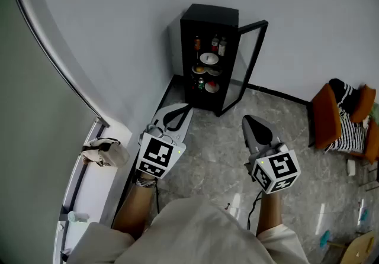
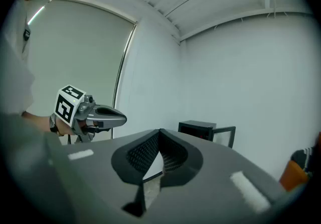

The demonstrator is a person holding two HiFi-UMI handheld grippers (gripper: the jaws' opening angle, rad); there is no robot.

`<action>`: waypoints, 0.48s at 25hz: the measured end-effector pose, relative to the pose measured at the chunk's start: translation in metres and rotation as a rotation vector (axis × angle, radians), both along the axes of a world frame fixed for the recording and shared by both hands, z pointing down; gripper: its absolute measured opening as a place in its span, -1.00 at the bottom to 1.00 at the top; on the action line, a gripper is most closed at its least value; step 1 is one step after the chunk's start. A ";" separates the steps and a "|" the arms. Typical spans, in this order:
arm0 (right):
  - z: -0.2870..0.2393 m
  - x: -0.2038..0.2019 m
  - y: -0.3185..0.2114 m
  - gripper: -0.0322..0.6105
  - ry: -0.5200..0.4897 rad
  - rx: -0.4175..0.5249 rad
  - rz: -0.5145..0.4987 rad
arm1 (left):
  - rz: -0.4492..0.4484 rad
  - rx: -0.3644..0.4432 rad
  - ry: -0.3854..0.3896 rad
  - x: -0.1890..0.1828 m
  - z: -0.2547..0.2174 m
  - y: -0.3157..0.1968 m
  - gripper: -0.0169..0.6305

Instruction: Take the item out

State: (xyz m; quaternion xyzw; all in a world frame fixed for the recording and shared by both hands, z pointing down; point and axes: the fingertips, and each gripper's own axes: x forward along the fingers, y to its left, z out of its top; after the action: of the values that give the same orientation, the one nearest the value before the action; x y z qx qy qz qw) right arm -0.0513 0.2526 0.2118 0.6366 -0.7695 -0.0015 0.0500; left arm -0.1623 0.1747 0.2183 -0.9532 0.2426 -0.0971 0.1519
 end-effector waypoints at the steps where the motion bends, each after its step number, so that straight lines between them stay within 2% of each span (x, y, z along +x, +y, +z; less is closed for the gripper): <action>1: -0.001 0.003 0.000 -0.88 -0.005 0.001 0.001 | 0.000 0.001 -0.002 0.003 -0.001 0.001 -0.92; 7: -0.004 0.015 0.009 -0.88 -0.110 0.017 -0.020 | -0.002 0.002 -0.011 0.014 0.000 0.010 -0.93; 12: 0.003 0.029 0.013 -0.88 -0.098 -0.009 -0.022 | -0.023 -0.008 -0.019 0.024 0.005 0.017 -0.92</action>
State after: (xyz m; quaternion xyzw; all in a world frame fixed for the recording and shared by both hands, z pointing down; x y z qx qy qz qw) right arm -0.0219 0.2657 0.2152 0.6272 -0.7780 0.0328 0.0153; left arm -0.1386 0.1920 0.2231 -0.9501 0.2515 -0.1087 0.1494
